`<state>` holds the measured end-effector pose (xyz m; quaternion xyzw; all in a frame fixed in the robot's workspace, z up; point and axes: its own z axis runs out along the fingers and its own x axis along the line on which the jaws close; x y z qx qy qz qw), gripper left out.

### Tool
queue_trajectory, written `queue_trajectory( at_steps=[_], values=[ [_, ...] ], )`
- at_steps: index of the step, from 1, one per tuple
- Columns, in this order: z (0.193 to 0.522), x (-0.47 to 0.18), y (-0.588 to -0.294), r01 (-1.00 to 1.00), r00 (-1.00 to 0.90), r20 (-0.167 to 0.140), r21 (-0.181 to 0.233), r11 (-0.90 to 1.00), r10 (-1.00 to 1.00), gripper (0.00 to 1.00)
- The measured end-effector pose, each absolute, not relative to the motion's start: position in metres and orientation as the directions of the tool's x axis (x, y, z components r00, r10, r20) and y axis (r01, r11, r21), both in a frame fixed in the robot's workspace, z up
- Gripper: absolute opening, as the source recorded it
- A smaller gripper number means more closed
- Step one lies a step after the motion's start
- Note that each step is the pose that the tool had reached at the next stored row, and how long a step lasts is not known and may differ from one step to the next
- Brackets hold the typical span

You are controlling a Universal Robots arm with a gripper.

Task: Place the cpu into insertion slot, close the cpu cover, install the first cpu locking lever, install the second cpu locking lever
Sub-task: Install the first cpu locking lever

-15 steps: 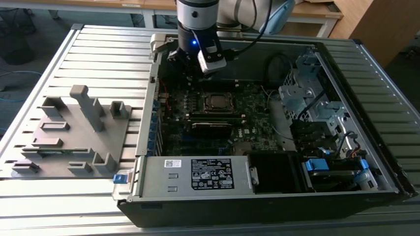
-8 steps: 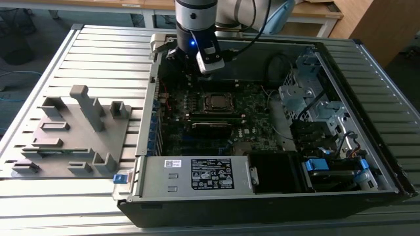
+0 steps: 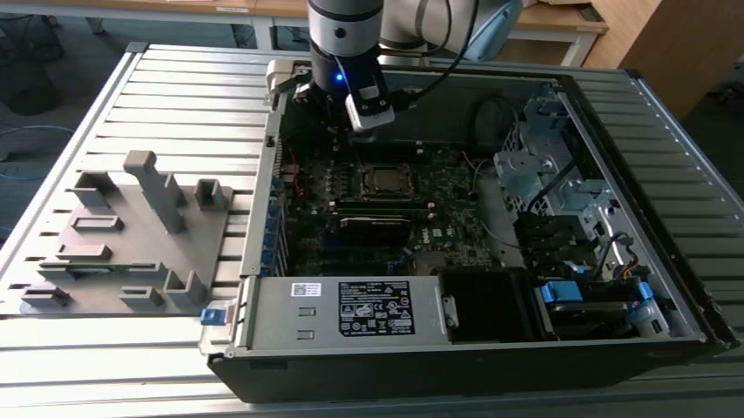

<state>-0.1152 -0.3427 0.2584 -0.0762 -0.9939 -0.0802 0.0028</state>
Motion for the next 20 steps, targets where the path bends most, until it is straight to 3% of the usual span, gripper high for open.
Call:
queue_trajectory(
  at_steps=[10, 15, 20],
  values=[
    [0.2561, -0.1182, -0.3427, 0.152, -0.988, 0.019, 0.165, 0.975, 0.151, 0.10],
    [0.2541, -0.1200, -0.3429, 0.152, -0.988, 0.027, 0.222, 0.963, 0.149, 0.10],
    [0.2530, -0.1224, -0.3429, 0.152, -0.988, 0.028, 0.228, 0.962, 0.149, 0.10]
  ],
)
